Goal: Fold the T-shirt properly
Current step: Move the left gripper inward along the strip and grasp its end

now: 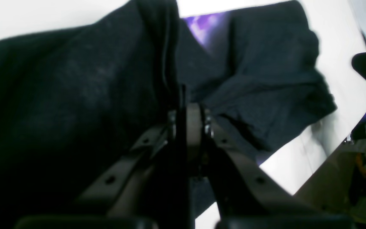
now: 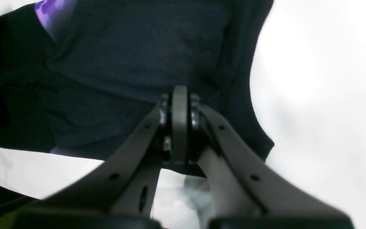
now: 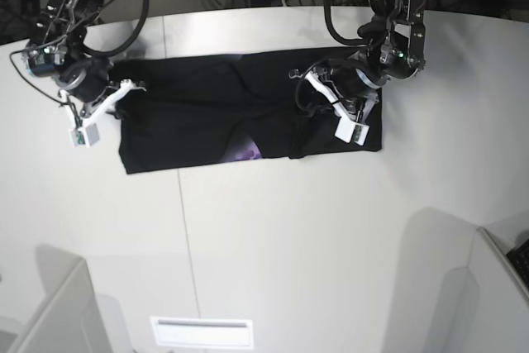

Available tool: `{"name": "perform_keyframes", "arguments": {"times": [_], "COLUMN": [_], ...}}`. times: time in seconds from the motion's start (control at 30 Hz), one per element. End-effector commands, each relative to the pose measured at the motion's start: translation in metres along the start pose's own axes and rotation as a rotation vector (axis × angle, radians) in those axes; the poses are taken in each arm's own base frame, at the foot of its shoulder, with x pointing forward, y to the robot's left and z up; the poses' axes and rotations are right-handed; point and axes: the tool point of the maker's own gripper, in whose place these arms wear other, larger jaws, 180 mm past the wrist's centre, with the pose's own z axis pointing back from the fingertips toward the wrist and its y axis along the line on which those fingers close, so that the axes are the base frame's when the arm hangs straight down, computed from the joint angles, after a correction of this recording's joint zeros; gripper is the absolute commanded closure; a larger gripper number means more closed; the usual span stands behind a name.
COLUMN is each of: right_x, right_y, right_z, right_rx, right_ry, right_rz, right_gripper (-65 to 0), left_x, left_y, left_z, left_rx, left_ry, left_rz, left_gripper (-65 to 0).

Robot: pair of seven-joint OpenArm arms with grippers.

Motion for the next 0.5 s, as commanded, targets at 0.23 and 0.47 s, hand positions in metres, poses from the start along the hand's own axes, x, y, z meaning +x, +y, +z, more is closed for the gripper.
{"name": "perform_keyframes", "arguments": {"times": [0.23,0.47], "right_x": [0.0138,0.0137], "right_y": [0.0015,0.0024], "right_z": [0.0031,0.0028], "right_rx": [0.008,0.010], "right_ry": [-0.048,-0.047], "right_rz": [0.014,0.016], "right_gripper": [0.0,0.0], "left_x": [0.0178,0.0166], "left_y": [-0.0079,-0.0083], "left_z": [0.0020,0.0002], "left_rx": [-0.025,-0.028], "left_ry": [-0.057,-0.054], "left_rz": [-0.009,-0.001], "left_gripper": [0.0,0.0]}}
